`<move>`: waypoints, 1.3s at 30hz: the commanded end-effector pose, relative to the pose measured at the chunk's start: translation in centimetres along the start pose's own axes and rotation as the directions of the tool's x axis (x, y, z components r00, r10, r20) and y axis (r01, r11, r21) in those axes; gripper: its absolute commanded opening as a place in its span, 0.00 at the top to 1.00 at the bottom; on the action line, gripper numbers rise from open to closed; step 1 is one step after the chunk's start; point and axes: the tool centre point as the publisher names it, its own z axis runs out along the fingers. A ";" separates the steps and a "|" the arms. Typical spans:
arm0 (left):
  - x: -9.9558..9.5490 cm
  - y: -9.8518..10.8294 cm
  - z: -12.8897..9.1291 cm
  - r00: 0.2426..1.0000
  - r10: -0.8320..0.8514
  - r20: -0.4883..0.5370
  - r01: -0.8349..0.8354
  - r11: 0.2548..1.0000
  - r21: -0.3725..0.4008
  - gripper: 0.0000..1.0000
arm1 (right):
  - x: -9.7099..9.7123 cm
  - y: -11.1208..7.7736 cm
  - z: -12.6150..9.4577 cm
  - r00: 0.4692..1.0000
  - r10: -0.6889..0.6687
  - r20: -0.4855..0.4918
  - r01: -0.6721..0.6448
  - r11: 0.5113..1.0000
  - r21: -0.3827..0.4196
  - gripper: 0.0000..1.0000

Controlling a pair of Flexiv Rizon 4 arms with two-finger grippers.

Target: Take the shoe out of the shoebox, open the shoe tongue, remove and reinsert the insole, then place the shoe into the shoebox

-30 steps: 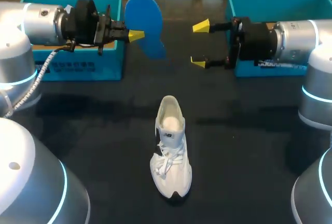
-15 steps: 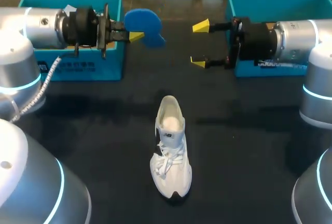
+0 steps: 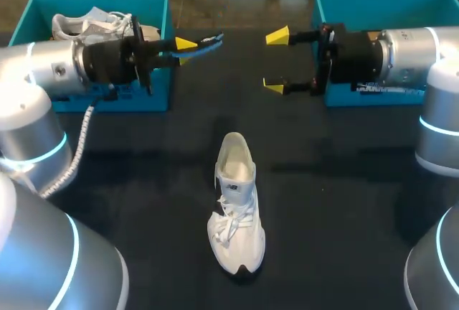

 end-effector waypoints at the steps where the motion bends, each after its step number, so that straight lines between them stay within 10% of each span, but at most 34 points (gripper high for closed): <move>1: 1.0 -0.3 -0.1 0.916 0.389 0.097 -0.394 0.918 0.042 1.00 | -0.1 0.0 0.1 1.000 -0.001 0.001 0.001 1.000 -0.001 0.00; 39: 0.2 0.7 1.3 0.886 0.452 -0.104 -0.455 0.891 -0.006 1.00 | -0.1 0.0 0.1 1.000 -0.001 0.001 0.001 1.000 -0.001 0.00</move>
